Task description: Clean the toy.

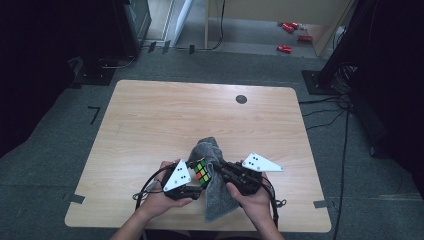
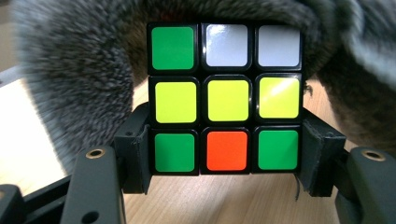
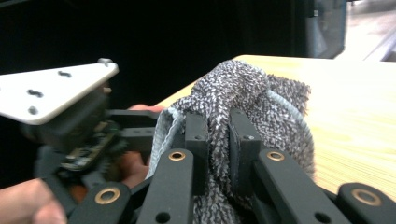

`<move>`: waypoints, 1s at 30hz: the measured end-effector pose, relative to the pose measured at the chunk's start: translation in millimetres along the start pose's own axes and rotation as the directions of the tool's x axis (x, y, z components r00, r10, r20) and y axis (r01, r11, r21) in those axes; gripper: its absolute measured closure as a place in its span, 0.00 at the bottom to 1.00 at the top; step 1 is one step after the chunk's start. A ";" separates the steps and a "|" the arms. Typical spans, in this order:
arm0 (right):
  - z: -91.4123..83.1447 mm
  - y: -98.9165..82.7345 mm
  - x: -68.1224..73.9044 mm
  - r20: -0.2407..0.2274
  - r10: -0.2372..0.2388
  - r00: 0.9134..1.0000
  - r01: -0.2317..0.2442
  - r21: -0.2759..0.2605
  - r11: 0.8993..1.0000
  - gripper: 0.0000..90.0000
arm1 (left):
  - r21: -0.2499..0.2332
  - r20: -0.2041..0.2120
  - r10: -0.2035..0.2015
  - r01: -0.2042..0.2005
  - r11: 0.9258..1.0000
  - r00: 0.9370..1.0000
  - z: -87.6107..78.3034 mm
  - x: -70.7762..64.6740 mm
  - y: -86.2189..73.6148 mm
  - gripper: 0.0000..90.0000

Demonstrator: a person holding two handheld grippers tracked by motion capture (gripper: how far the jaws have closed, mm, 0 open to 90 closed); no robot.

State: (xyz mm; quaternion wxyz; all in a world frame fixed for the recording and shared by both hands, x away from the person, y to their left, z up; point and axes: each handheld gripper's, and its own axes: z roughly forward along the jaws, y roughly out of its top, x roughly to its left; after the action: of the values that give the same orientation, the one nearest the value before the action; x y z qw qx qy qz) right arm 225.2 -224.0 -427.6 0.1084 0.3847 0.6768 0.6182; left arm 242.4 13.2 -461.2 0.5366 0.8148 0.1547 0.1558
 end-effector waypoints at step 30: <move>-2.3 -3.1 -5.7 0.034 0.016 0.999 -0.016 -0.017 1.000 0.91 | -0.033 -0.016 -0.048 0.048 0.998 0.999 -7.1 12.4 -0.9 0.39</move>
State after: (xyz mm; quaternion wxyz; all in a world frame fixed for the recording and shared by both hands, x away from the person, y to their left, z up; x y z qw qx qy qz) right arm 226.4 -229.3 -431.9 0.1181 0.3997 0.6667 0.6180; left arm 250.5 24.7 -458.2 0.5520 0.8007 0.1762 0.1520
